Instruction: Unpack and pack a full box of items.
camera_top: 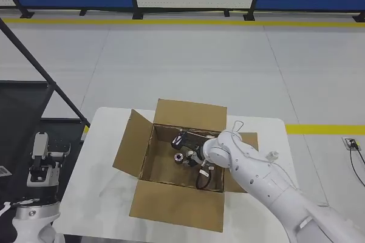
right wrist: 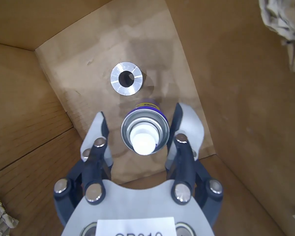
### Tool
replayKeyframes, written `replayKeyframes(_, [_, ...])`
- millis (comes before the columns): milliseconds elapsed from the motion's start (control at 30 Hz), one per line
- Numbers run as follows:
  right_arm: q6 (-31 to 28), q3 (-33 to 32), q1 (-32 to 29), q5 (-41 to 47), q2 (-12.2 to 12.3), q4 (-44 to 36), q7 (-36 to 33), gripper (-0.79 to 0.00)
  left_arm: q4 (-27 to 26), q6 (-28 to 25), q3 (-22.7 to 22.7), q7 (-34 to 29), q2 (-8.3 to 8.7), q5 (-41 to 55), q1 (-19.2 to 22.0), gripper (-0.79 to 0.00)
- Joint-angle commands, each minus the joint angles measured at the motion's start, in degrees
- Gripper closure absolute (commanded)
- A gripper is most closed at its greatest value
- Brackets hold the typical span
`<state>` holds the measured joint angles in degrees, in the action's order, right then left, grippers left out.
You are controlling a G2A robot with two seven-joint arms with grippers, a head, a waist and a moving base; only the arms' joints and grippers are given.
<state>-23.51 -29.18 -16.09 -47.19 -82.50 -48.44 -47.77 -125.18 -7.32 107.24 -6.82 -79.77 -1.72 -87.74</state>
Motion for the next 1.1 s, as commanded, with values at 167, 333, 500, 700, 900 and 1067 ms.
replayKeyframes(167, [-0.6,-0.6,1.5,-2.0,-0.6,0.8,0.7,0.000,0.0,0.0,0.0,0.0,0.00,0.0,0.0,-0.785])
replayKeyframes(333, [-0.5,-4.9,1.6,-3.9,1.7,-5.1,-0.3,0.000,0.0,0.0,0.0,0.0,0.00,0.0,0.0,-0.785])
replayKeyframes(500, [-2.1,-16.1,-3.4,-6.8,7.3,-20.9,-4.9,0.000,0.0,0.0,0.0,0.0,0.00,0.0,0.0,-0.785])
replayKeyframes(700, [-1.2,-35.7,-19.3,-11.2,13.9,-50.4,-13.9,0.000,0.0,0.0,0.0,0.0,0.00,0.0,0.0,-0.785])
replayKeyframes(900, [2.9,-52.2,-35.5,-16.2,16.8,-67.7,-16.4,0.000,0.0,0.0,0.0,0.0,0.00,0.0,0.0,-0.785])
replayKeyframes(1067, [4.7,-63.7,-46.2,-17.2,18.0,-71.9,-17.2,0.000,0.0,0.0,0.0,0.0,0.00,0.0,0.0,-0.785])
